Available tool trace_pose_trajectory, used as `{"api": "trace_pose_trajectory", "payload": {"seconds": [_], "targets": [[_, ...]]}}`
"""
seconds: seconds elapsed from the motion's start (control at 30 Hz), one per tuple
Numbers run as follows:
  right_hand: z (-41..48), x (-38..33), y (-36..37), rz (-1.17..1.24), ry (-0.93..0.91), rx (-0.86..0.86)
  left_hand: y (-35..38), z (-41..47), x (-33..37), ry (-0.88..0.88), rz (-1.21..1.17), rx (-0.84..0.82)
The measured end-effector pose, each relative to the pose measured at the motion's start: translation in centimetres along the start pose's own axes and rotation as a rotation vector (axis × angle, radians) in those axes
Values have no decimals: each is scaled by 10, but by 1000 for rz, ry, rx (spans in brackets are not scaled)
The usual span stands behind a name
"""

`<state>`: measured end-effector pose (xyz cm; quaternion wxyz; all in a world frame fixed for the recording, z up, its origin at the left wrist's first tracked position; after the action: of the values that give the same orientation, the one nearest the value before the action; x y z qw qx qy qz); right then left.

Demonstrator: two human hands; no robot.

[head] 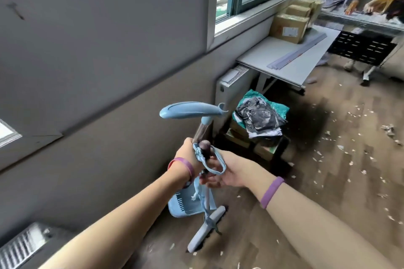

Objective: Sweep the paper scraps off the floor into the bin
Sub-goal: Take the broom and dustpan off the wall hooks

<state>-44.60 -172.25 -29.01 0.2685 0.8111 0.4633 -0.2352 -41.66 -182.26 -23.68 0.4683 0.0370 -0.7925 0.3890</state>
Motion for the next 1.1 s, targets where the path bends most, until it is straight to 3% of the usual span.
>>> {"api": "trace_pose_trajectory", "payload": {"seconds": [0.1, 0.2, 0.37, 0.5, 0.63, 0.77, 0.9, 1.1], "targets": [[5, 27, 16, 318, -46, 41, 24, -11, -35, -51, -140, -85], [9, 52, 21, 558, -1, 187, 32, -20, -63, -99, -267, -169], [21, 91, 47, 656, 170, 269, 28, -31, -113, -211, -237, -273], [29, 129, 45, 509, 280, 404, 23, -46, -147, -414, -587, -374], [32, 150, 54, 241, 362, 348, 9, -61, -182, -611, -967, -385], [22, 161, 76, -242, 424, 261, 4, -71, -218, -733, -1056, -395], [36, 179, 81, -576, 444, 233, 4, -86, -243, -755, -1098, -294], [40, 178, 89, -685, 452, 158, 1, -89, -265, -794, -1354, -89]]}}
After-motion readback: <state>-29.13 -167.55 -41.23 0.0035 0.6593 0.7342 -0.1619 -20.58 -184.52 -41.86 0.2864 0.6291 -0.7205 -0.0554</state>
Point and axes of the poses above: each hand's wrist, its own z-axis towards the middle knuckle, its own y-axis out of the palm, x = y × z, the point moved 10 cm from there along z, towards the middle knuckle, and after that the axes turned 4 degrees about -z, right-handed, at the moved point
